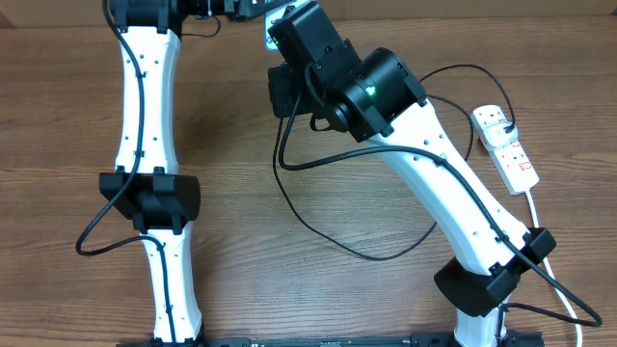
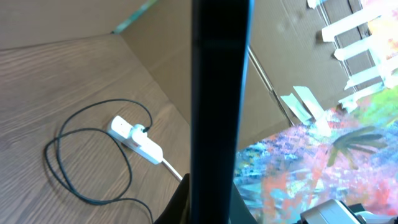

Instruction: Plug charger to phone and switch on socket

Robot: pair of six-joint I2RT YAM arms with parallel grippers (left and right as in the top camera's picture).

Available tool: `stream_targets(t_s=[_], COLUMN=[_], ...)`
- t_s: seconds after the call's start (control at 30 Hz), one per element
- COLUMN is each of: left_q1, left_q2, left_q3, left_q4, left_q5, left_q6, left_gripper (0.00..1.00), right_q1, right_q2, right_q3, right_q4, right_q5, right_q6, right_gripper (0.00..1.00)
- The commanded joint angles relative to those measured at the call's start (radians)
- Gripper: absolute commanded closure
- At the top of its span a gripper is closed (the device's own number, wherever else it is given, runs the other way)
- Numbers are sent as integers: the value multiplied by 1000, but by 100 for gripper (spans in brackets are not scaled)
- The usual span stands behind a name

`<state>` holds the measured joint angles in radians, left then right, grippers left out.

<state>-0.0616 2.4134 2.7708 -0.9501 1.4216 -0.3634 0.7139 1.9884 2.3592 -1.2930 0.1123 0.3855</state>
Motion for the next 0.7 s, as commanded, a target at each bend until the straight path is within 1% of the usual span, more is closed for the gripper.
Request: stream_targets(t_s=[0.0,0.17,0.2,0.27,0.47,0.67], left_q1=[-19,-17,-17,-16,-15,-15], left_q2=[-33,-33,-33,-33,-33,-33], left_q3=[26,26,26,26,26,26], left_q4=[5,6,6,6,13,13], left_q5=[46,57,73,71,61,61], left_q6=[35,59,85,101,117,125], left_gripper=[96,96,96,96,96,96], right_q1=[-4,-15,-23,-27,-27,-27], right_q2=[-24,-24,-24,-24,-25,-24], right_q3=[19,19,19,19,19,19], right_q4=[9,-1,-6,-7,-14,-15], right_q5=[26,29,25,16,-35,5], right_q6=[3,3,3,3,3,-1], right_gripper=[96,96,96,96,96,96])
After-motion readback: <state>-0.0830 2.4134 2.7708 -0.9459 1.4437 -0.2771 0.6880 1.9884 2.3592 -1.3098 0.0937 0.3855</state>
